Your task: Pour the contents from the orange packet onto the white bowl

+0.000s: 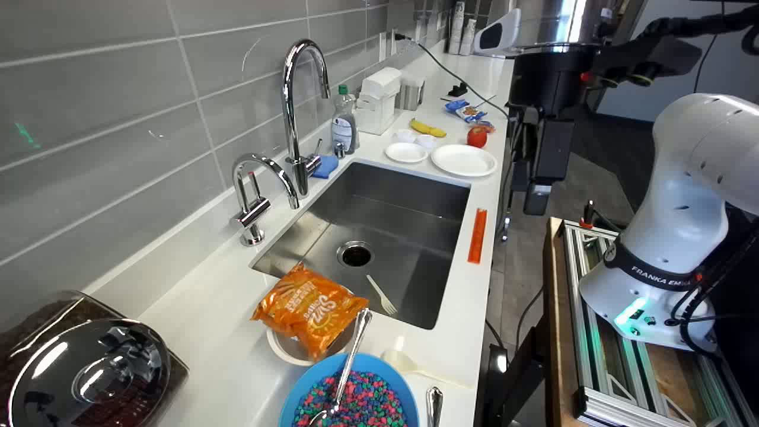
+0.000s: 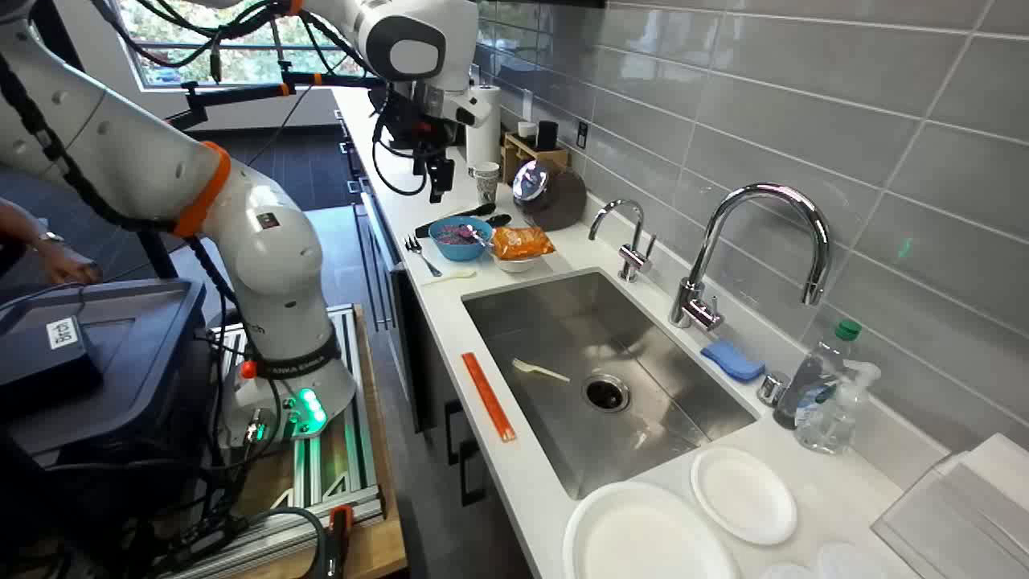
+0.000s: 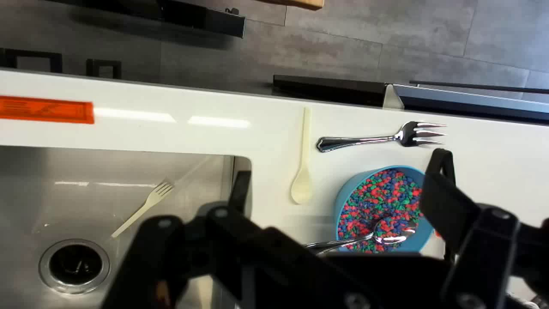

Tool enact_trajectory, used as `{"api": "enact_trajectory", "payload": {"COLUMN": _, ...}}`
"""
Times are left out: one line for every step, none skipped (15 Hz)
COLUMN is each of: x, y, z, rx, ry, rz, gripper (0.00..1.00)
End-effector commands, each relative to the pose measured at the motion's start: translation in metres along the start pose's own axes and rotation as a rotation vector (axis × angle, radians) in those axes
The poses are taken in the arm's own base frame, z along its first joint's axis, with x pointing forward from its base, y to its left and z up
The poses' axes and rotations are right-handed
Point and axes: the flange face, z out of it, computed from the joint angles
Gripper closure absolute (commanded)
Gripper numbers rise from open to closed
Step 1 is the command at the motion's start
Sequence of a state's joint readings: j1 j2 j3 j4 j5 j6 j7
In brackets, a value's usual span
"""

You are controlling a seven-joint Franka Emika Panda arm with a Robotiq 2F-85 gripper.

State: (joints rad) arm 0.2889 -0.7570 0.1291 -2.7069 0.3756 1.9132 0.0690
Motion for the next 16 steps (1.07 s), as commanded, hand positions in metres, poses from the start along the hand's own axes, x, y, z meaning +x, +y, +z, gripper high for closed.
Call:
{"api": "enact_trajectory", "payload": {"x": 0.0, "y": 0.0, "z": -0.001, "rx": 0.0, "ry": -0.001, "rz": 0.0, "gripper": 0.0}}
{"api": "enact_trajectory", "payload": {"x": 0.0, "y": 0.0, "z": -0.001, "rx": 0.0, "ry": -0.001, "rz": 0.0, "gripper": 0.0}}
{"api": "enact_trajectory", "payload": {"x": 0.0, "y": 0.0, "z": -0.001, "rx": 0.0, "ry": -0.001, "rz": 0.0, "gripper": 0.0}}
{"api": "enact_trajectory", "payload": {"x": 0.0, "y": 0.0, "z": -0.001, "rx": 0.0, "ry": -0.001, "rz": 0.0, "gripper": 0.0}}
{"api": "enact_trajectory", "payload": {"x": 0.0, "y": 0.0, "z": -0.001, "rx": 0.0, "ry": -0.001, "rz": 0.0, "gripper": 0.0}}
{"api": "enact_trajectory", "payload": {"x": 0.0, "y": 0.0, "z": -0.001, "rx": 0.0, "ry": -0.001, "rz": 0.0, "gripper": 0.0}}
{"api": "enact_trajectory", "payload": {"x": 0.0, "y": 0.0, "z": -0.001, "rx": 0.0, "ry": -0.001, "rz": 0.0, "gripper": 0.0}}
{"api": "enact_trajectory", "payload": {"x": 0.006, "y": 0.002, "z": 0.0, "rx": 0.017, "ry": -0.005, "rz": 0.0, "gripper": 0.0}}
{"api": "enact_trajectory", "payload": {"x": 0.015, "y": 0.005, "z": 0.0, "rx": 0.038, "ry": -0.007, "rz": -0.007, "gripper": 0.0}}
{"api": "enact_trajectory", "payload": {"x": 0.029, "y": 0.009, "z": 0.0, "rx": 0.035, "ry": 0.014, "rz": 0.001, "gripper": 0.0}}
{"api": "enact_trajectory", "payload": {"x": 0.039, "y": 0.013, "z": -0.001, "rx": 0.047, "ry": 0.037, "rz": -0.002, "gripper": 0.0}}
{"api": "enact_trajectory", "payload": {"x": 0.055, "y": 0.019, "z": -0.001, "rx": 0.07, "ry": 0.071, "rz": -0.009, "gripper": 0.0}}
{"api": "enact_trajectory", "payload": {"x": 0.069, "y": 0.025, "z": -0.002, "rx": 0.073, "ry": 0.117, "rz": -0.005, "gripper": 0.0}}
{"api": "enact_trajectory", "payload": {"x": 0.084, "y": 0.032, "z": 0.0, "rx": 0.091, "ry": 0.156, "rz": -0.012, "gripper": 0.0}}
{"api": "enact_trajectory", "payload": {"x": 0.098, "y": 0.039, "z": 0.003, "rx": 0.103, "ry": 0.184, "rz": -0.013, "gripper": 0.0}}
{"api": "enact_trajectory", "payload": {"x": 0.112, "y": 0.044, "z": 0.008, "rx": 0.118, "ry": 0.206, "rz": -0.018, "gripper": 0.0}}
